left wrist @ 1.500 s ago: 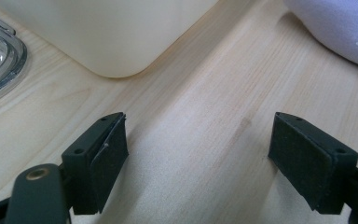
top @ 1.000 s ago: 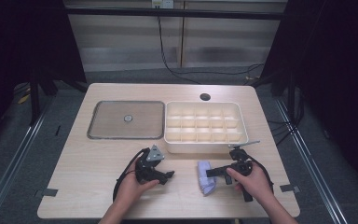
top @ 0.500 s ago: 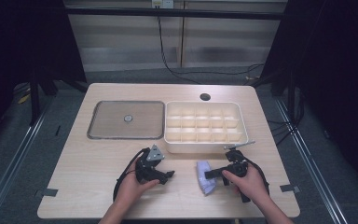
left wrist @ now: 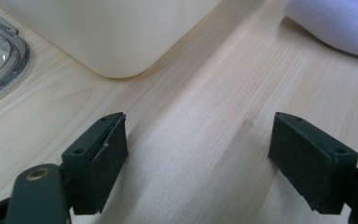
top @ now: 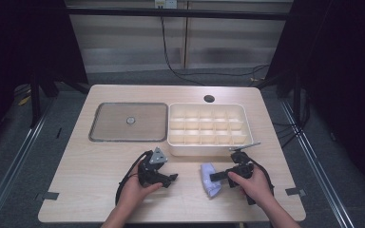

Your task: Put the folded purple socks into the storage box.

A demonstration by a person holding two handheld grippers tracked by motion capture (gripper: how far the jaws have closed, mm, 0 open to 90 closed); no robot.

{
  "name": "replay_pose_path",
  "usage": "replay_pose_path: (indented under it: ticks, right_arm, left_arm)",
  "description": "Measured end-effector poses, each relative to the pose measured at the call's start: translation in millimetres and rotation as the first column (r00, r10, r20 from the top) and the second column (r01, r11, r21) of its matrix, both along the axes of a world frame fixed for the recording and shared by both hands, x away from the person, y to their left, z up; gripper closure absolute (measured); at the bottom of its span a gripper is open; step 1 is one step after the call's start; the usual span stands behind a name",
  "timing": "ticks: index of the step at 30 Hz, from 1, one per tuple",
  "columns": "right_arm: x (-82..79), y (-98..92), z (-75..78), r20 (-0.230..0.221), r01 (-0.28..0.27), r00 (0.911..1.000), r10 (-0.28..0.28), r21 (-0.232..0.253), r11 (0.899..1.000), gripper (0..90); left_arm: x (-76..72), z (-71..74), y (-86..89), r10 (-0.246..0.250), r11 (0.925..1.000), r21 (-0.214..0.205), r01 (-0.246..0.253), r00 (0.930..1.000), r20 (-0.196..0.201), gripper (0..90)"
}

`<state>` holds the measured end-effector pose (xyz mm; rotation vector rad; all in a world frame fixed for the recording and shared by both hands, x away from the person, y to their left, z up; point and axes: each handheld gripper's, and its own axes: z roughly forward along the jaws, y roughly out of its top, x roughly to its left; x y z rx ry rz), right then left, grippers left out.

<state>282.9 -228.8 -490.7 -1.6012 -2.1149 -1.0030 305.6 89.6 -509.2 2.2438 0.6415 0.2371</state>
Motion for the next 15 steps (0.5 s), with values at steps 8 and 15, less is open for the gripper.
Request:
replay_pose_path:
  ticks: [8,15]
  right_arm:
    - [3.6,-6.0,15.2,0.011,-0.014,0.9998,0.014,-0.024,1.0,71.8]
    - [5.9,-12.4,27.8,0.009,-0.018,0.9998,0.018,-0.037,0.999,71.8]
  left_arm:
    - [0.0,0.0,0.0,0.0,1.0,0.0,0.0,1.0,0.0,18.8]
    - [0.0,0.0,0.0,0.0,1.0,0.0,0.0,1.0,0.0,18.8]
